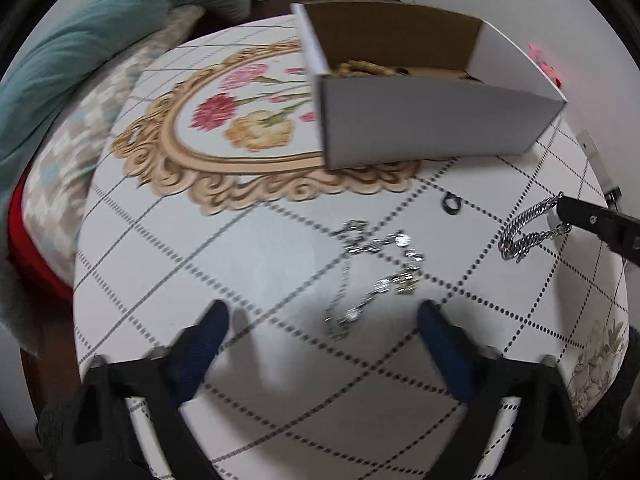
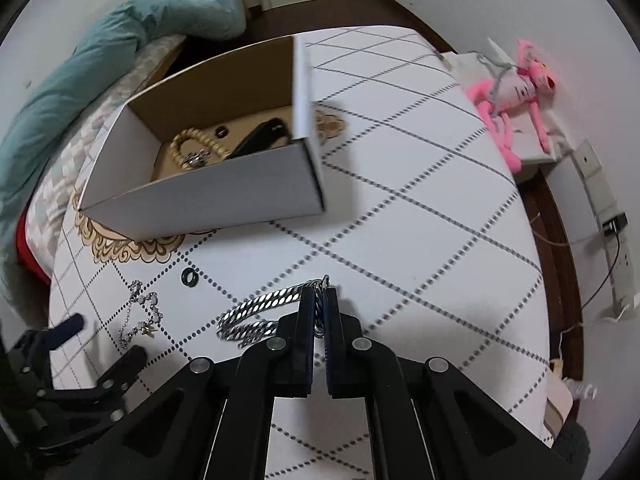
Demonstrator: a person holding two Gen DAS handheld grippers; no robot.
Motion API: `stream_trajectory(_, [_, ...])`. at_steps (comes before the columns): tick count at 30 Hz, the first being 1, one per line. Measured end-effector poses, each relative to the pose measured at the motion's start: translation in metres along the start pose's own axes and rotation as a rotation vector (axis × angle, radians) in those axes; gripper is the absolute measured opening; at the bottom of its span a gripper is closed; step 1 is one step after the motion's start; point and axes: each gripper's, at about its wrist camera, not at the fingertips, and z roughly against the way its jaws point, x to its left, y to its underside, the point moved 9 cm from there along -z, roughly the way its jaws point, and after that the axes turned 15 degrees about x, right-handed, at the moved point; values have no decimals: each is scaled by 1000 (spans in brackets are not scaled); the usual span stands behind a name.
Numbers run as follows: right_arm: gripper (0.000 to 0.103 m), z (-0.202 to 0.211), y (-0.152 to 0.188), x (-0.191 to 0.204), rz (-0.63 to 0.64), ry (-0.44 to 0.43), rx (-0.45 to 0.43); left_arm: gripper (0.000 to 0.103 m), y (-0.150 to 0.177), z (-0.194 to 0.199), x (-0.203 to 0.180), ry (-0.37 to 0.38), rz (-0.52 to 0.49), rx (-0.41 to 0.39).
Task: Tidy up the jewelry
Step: 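Grasp the silver chain necklace with the left gripper while the right grasps the chunky silver bracelet, then carry both silver chains over the box and release them inside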
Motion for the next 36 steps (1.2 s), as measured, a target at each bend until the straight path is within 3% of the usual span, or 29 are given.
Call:
stream_trajectory(1, [4,2,2,-2,-8,-10,1,72,-3,2,-3,16,-5,-15])
stream_trajectory(3, [4,5,-3,-7,-21,-27,3,40,-7,5,-10,45,-19,-28])
stream_trajectory(4, [4,6,-5,-7,-26,-32,5,30,-9,7,-12,42,-28,-33])
stream_trajectory(5, [4,6,-6,-5,-28,-36,5,9,-11,8,-15,48,-40,-33])
stream_trajectory(6, [4,7,-5,-5,-28,-39,6,2,-12,8,-17,60,-46,-28])
stream_trajectory(14, [4,27,-9,17,1,-97,-20,0,-8,26,-13,188,-3,-39])
stream_trajectory(23, [4,83,-16,55,100,-181,-82,0,-12,89,7,299,46,-128])
stream_trajectory(31, [4,141,-37,80,162,-259,-146,0,-51,155,17,383,38,-230])
stream_trajectory(36, [4,173,-66,89,190,-260,-197,0,-88,193,13,382,15,-297])
